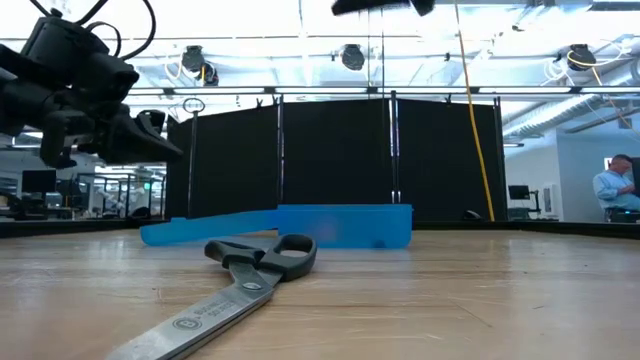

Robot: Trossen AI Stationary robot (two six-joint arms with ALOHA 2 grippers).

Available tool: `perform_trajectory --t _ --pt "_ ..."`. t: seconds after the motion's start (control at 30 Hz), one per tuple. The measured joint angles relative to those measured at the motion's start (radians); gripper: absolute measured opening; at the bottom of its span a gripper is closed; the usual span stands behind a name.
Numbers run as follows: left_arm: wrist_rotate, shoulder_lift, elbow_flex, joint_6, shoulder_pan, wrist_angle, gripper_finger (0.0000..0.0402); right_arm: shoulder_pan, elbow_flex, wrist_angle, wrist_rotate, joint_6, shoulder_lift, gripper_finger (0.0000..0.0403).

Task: Pick & place school supplies into a supply box
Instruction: Put the black scissors into the blue supply box

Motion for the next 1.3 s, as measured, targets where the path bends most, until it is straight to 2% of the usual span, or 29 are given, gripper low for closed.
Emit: perform_trajectory --t 0.17,0.27,0.4,0.5,0.67,0.83,1.03,1.3 --pt "0.001 0.0 0.0 -0.066 0.003 0.012 0.0004 0.038 0.363 -0.326 0.0 0.19 0.155 0.0" --pt "0.001 0.0 0.0 -0.096 0.003 0.003 0.001 0.048 0.588 -0.463 -0.003 0.271 0.257 0.0" --pt "0.001 0.002 0.0 -0.121 0.003 0.005 0.0021 0.036 0.844 -0.614 -0.064 0.373 0.401 0.0" --pt "0.001 0.002 0.0 -0.139 0.003 0.007 0.0023 0.012 0.96 -0.685 -0.138 0.461 0.497 0.0" --pt "0.001 0.002 0.0 -0.142 0.003 0.01 0.0023 -0.05 0.971 -0.807 -0.291 0.768 0.611 0.0" --pt "0.001 0.002 0.0 -0.151 0.003 0.021 0.0024 -0.094 0.971 -0.803 -0.528 0.887 0.72 0.0" --pt "0.001 0.002 0.0 -0.169 0.003 -0.001 0.0024 -0.1 0.971 -0.71 -0.626 0.883 0.8 0.0018" --pt "0.028 0.002 0.0 -0.188 0.002 -0.001 0.0024 -0.085 0.894 -0.713 -0.658 0.985 0.81 0.011"
